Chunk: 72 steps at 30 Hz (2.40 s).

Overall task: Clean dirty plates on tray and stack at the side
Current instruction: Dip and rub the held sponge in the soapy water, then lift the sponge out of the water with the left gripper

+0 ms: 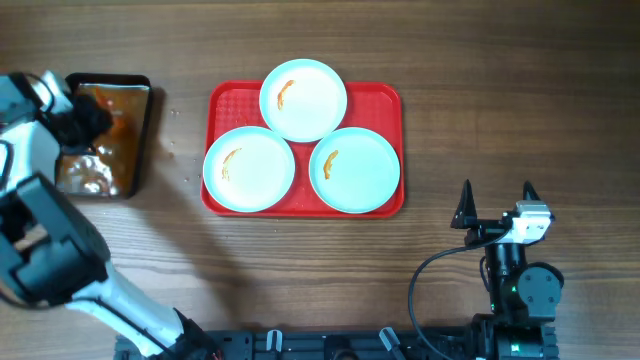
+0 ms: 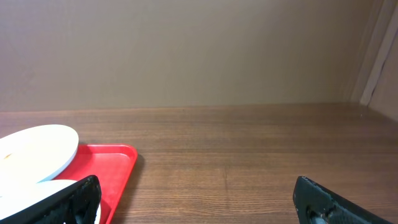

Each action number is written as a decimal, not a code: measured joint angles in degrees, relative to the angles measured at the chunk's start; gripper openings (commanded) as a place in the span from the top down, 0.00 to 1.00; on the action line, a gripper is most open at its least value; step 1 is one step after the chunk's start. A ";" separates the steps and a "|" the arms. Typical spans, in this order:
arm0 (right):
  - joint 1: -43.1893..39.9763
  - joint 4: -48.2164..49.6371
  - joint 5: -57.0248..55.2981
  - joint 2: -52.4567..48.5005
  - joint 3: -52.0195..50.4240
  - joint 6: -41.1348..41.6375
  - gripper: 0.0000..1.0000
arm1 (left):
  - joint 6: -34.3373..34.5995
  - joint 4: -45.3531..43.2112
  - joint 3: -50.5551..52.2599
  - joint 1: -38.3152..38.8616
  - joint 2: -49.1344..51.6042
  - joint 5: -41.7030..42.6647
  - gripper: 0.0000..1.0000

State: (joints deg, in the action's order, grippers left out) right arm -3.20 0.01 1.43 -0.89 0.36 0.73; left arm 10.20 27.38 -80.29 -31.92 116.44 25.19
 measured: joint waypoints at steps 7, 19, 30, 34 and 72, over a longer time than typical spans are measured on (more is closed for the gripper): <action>0.00 0.00 0.00 0.00 0.00 0.00 0.00 | 7.17 -1.40 0.87 -2.80 -6.16 4.98 0.96; 0.00 0.00 0.00 0.00 0.00 0.00 0.00 | 19.32 -2.86 3.78 -3.69 -1.49 3.13 0.96; 0.00 0.00 0.00 0.00 0.00 0.00 0.00 | 45.97 -17.38 3.58 -11.61 -11.61 30.53 0.96; 0.00 0.02 0.00 0.00 0.00 0.00 0.00 | 43.25 -7.82 3.08 -10.14 -11.26 26.32 0.96; 0.00 0.00 0.00 0.00 0.00 0.00 0.00 | 11.89 -7.82 1.68 -1.51 -23.28 3.37 0.96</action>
State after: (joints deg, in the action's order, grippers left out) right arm -3.20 0.01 1.43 -0.89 0.36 0.73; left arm 22.09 19.55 -78.61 -33.43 93.17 28.56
